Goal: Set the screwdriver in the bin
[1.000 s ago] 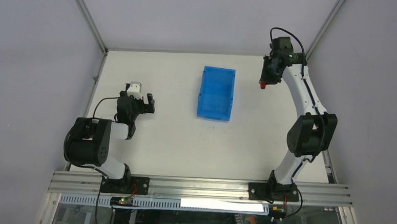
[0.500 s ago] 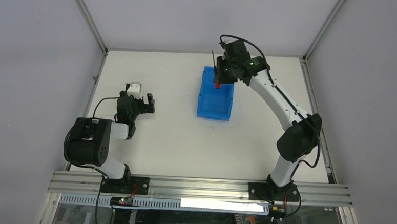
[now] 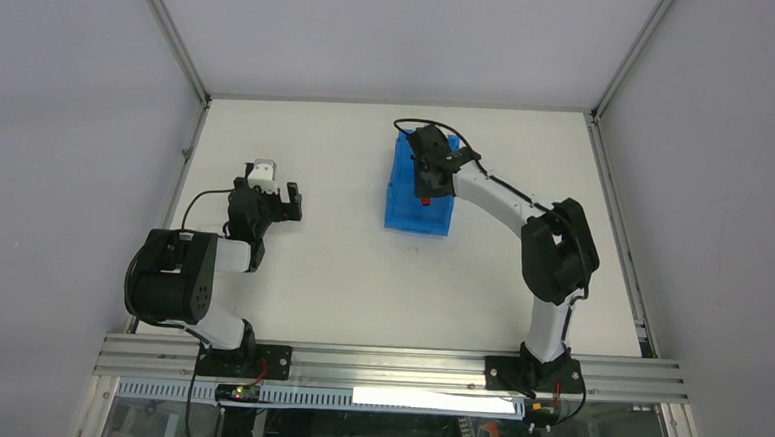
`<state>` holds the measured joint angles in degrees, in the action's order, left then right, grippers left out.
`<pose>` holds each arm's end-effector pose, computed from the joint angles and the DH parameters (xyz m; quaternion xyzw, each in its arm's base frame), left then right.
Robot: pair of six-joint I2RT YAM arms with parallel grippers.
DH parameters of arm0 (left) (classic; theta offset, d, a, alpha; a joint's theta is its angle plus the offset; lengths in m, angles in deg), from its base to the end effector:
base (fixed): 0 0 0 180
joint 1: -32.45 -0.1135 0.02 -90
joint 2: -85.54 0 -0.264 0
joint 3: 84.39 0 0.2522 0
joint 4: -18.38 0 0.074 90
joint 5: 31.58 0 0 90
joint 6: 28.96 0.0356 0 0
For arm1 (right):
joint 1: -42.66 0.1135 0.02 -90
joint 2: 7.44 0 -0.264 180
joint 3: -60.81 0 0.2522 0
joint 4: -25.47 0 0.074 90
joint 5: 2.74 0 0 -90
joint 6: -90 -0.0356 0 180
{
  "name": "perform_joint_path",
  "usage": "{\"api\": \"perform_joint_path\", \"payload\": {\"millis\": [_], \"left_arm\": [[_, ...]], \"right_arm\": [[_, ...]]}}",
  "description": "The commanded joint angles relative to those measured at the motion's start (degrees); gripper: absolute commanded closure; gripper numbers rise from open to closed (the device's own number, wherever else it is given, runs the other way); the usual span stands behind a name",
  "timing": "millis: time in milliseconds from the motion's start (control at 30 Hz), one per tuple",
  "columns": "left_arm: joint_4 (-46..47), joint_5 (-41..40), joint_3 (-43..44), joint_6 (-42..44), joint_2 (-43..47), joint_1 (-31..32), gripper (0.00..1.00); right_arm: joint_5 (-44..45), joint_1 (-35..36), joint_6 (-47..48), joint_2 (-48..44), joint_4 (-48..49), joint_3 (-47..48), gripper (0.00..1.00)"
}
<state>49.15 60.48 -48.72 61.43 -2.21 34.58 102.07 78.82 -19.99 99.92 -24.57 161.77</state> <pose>0.2665 -0.0112 0.1385 0.0283 0.8251 -0.0234 0.5638 0.3359 0.2342 0.2470 -0.0967 0.9452 0.0259 0.3107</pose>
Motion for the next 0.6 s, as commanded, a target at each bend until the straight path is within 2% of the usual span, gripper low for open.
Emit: {"api": "perform_joint_path", "payload": {"millis": [0, 267, 333, 467, 567], "left_arm": [[1.8, 1.2, -0.1, -1.1, 1.4, -0.4, 0.01], [1.7, 1.2, -0.1, -1.1, 1.4, -0.4, 0.01], [1.7, 1.2, -0.1, -1.1, 1.4, -0.4, 0.01], [1.7, 1.2, -0.1, -1.1, 1.4, -0.4, 0.01], [1.7, 1.2, -0.1, -1.2, 1.4, -0.4, 0.01]], "right_arm": [[2.5, 0.6, -1.0, 1.5, 7.4, -2.7, 0.84], [4.3, 1.1, -2.3, 5.7, 9.2, -3.3, 0.64], [5.0, 1.2, -2.8, 6.1, 9.3, -3.3, 0.56], [5.5, 1.4, -3.1, 5.8, 9.2, -2.9, 0.48], [6.2, 1.6, -2.8, 3.9, 8.7, -2.1, 0.46]]}}
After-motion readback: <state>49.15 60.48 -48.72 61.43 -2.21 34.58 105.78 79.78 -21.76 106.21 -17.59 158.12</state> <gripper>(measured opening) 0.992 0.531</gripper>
